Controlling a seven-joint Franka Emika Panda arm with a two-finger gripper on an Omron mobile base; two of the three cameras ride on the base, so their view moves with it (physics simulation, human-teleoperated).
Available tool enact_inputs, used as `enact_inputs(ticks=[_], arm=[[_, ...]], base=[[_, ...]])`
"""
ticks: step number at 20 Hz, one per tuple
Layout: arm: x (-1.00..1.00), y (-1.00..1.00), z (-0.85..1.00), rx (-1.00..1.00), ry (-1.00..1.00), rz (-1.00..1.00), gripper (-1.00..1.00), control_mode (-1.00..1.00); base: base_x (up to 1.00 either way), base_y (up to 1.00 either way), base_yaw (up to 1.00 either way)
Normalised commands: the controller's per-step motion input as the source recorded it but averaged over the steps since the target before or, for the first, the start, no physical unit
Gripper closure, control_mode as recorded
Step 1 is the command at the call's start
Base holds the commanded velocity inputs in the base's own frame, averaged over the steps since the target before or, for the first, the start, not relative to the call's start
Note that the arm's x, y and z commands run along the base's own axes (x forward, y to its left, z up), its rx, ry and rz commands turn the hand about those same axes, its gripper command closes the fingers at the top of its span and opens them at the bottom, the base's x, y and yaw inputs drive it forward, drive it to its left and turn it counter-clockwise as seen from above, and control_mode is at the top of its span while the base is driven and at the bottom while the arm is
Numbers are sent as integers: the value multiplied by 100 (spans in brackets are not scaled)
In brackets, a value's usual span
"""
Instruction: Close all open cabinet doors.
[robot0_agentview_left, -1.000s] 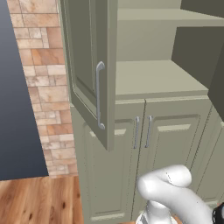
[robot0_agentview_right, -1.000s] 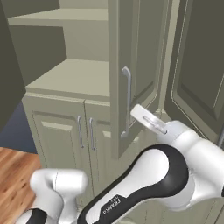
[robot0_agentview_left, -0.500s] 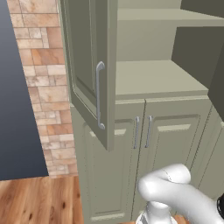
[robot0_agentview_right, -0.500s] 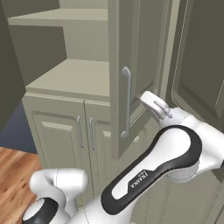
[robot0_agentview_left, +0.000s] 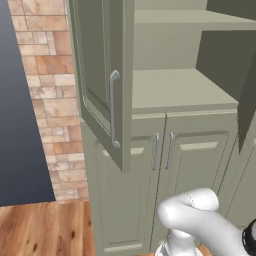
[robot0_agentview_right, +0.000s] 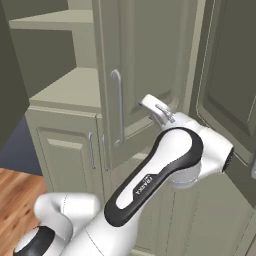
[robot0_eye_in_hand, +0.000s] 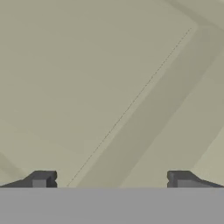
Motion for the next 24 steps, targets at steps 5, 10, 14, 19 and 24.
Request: enact_inputs(ticks=[5, 10, 14, 19, 24], arm=[[49, 62, 0, 1, 0, -3, -100, -100], [71, 51, 0, 0, 0, -11, -100, -100], [72, 46, 0, 0, 0, -13, -100, -100], [64, 38, 0, 0, 1, -13, -100, -100], [61, 33, 0, 0, 1, -15, -100, -100]], base=[[0, 0, 0], [0, 0, 0], [0, 0, 0], [0, 0, 0], [0, 0, 0]])
